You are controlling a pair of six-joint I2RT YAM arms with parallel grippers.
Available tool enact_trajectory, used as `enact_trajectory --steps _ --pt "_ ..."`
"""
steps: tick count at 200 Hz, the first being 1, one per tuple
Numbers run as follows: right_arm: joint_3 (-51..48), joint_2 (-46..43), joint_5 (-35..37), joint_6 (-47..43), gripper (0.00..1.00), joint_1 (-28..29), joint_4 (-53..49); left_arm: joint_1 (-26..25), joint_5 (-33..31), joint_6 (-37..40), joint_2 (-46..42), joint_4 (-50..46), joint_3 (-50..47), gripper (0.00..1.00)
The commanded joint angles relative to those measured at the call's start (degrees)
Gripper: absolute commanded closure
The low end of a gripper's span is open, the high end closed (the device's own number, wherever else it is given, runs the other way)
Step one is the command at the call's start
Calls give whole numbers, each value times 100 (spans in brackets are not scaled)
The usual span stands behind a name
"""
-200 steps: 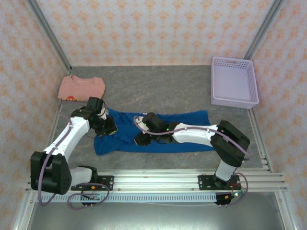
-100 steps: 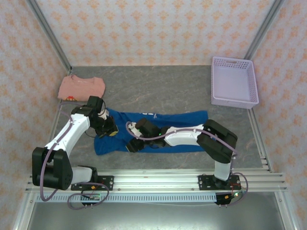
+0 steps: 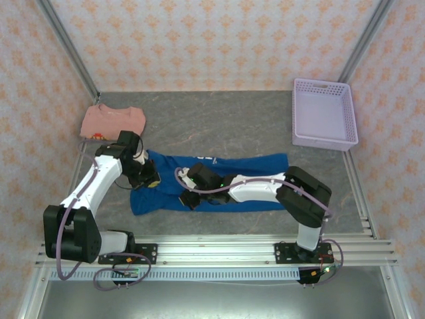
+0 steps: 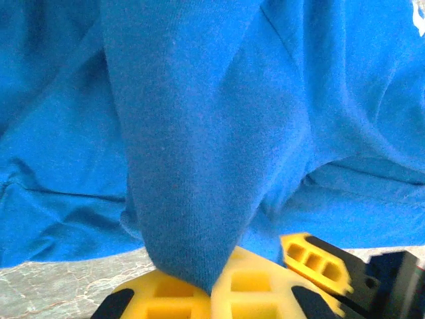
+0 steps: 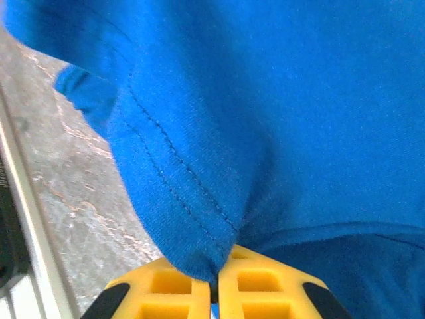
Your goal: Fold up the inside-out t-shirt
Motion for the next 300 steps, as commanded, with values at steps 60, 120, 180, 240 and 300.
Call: enact_trajectory --steps 60,120,180,240,300 --pt "-88 -449 -58 -347 89 1 -599 59 -553 422 487 -301 265 97" --pt "117 -115 77 -728 88 -8 -1109 64 -1151 261 1108 340 302 78" --pt "111 -365 -47 -912 72 -1 -1477 53 -2435 300 852 278 449 55" --pt "22 -409 -245 -470 65 -115 -959 43 -1195 293 240 758 -263 45" --pt "35 -349 -195 -433 66 -116 -983 25 -950 166 -227 1541 -1243 29"
